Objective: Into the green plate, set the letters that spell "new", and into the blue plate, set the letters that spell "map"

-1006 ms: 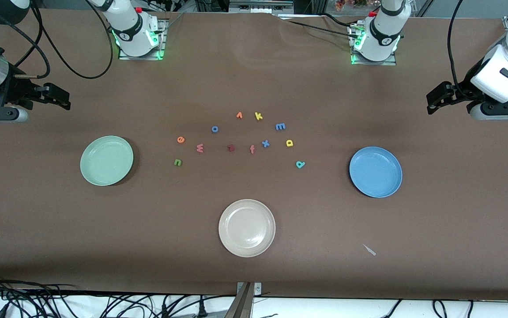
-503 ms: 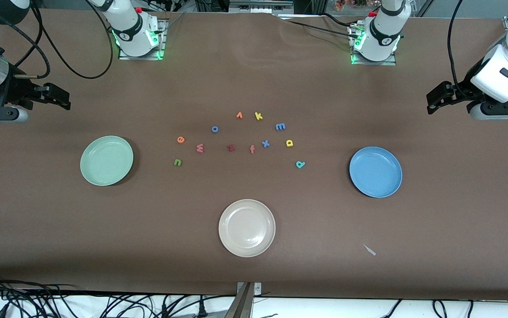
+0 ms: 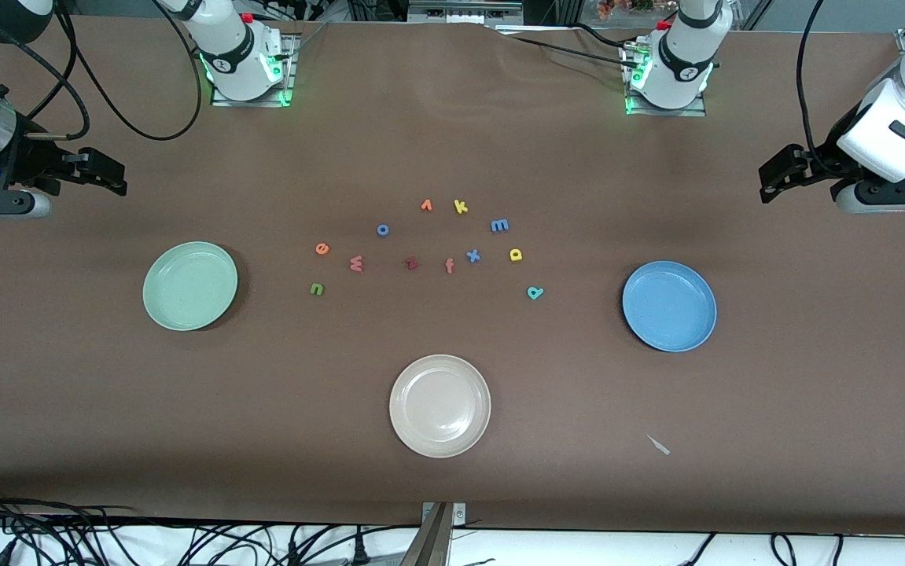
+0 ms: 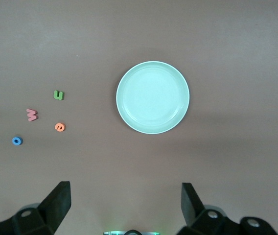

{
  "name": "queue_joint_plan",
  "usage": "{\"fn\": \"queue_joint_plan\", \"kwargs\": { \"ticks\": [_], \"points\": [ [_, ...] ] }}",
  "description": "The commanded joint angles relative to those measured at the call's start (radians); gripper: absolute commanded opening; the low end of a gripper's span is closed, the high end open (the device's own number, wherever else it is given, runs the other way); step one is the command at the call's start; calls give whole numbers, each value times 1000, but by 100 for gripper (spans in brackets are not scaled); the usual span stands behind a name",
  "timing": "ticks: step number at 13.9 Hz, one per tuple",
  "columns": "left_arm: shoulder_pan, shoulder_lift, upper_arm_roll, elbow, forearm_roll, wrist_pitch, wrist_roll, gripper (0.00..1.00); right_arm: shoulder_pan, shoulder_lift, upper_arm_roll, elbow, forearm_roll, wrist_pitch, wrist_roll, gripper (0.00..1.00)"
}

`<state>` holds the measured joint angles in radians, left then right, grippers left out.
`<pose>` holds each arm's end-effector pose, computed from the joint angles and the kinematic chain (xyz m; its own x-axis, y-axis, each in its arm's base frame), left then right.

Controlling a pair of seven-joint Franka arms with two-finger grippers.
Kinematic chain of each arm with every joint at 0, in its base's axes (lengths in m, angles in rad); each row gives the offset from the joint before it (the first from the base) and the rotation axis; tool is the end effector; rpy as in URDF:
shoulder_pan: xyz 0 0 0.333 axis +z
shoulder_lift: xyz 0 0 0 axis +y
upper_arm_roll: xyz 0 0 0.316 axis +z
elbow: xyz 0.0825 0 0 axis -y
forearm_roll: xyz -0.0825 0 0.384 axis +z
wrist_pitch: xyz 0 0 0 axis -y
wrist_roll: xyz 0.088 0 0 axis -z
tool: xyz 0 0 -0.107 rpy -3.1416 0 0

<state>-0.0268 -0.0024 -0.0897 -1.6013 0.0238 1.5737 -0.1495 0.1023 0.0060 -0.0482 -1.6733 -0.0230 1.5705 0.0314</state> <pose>0.5497 -0.0618 0.6117 0.9992 0.0329 -0.0214 0.0323 -0.9991 -0.0275 0.5503 0.0274 0.5730 0.9939 0.0224 -0.1078 0.0254 -0.9993 0.0266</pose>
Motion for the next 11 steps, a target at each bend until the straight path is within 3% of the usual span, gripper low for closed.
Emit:
{"fn": "queue_joint_plan", "kwargs": {
  "ticks": [1,7,11],
  "points": [
    [-4,16,2,35,8,-23,16,100,-1,3,2,11,18,0,-2,100],
    [-5,16,2,35,10,-23,15,100,13,51,10,7,78,-6,-1,100],
    [-7,18,2,35,10,-21,10,100,106,109,8,3,80,60,27,100]
  ]
}}
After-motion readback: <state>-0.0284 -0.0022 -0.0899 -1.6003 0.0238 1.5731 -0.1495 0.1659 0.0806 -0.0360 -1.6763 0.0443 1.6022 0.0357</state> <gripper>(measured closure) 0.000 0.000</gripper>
